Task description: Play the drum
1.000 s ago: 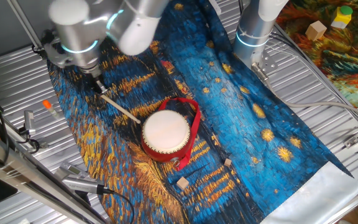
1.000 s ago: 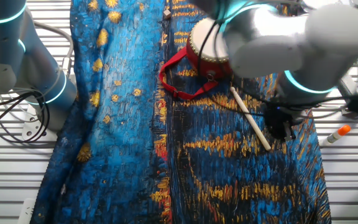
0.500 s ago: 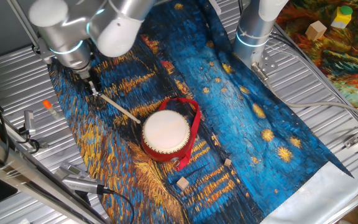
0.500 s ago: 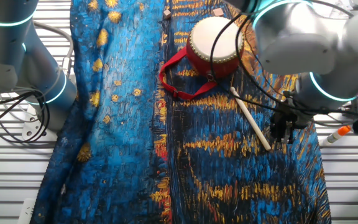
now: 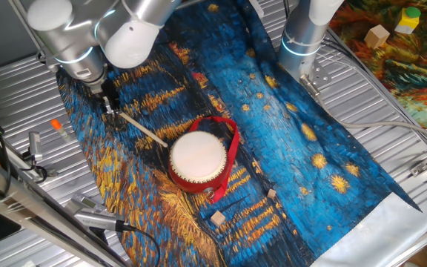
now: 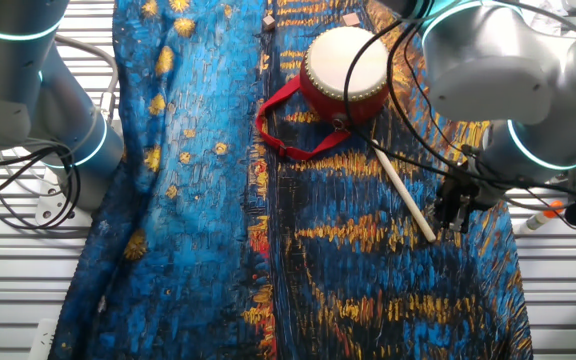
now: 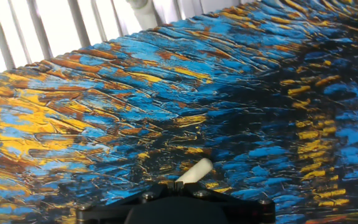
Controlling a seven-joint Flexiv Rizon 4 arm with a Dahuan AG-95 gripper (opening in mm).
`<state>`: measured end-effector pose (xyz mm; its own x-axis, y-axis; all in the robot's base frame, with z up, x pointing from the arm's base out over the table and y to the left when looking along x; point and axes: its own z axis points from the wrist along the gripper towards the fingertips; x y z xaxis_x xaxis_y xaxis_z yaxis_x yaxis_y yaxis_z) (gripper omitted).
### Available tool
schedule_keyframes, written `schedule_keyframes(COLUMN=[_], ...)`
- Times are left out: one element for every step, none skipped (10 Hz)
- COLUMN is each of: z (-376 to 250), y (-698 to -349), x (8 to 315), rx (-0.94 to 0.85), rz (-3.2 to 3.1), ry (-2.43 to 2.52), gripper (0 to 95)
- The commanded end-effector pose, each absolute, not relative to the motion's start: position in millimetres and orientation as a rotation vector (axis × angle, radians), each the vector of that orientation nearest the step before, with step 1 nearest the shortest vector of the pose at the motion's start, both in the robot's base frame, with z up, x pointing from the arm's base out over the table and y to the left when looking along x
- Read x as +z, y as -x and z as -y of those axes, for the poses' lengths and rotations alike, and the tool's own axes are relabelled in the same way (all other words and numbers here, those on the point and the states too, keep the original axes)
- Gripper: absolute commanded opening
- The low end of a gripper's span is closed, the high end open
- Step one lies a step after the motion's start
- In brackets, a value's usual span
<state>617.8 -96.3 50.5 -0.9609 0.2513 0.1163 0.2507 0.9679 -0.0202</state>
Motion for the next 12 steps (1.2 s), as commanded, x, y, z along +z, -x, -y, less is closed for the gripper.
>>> schedule_keyframes(z=[96,96,96,96,96,96,96,97,98,99,100,101], y=[-617,-617,-617,-617,-617,-618,-618,-619,-619,-621,-622,-623], x=[51,51,51,51,51,50,50,47,45,41,38,34], rx=[0.004,0.003,0.0,-0.002,0.008,0.011,0.012,0.011,0.011,0.012,0.012,0.012], rz=[3.001,3.001,3.004,3.013,3.014,3.015,3.016,3.02,3.024,3.029,3.031,3.031], ry=[0.385,0.385,0.383,0.387,0.387,0.384,0.382,0.379,0.376,0.38,0.382,0.387], gripper=[0.0,0.0,0.0,0.0,19.0,57.0,57.0,57.0,57.0,57.0,57.0,57.0])
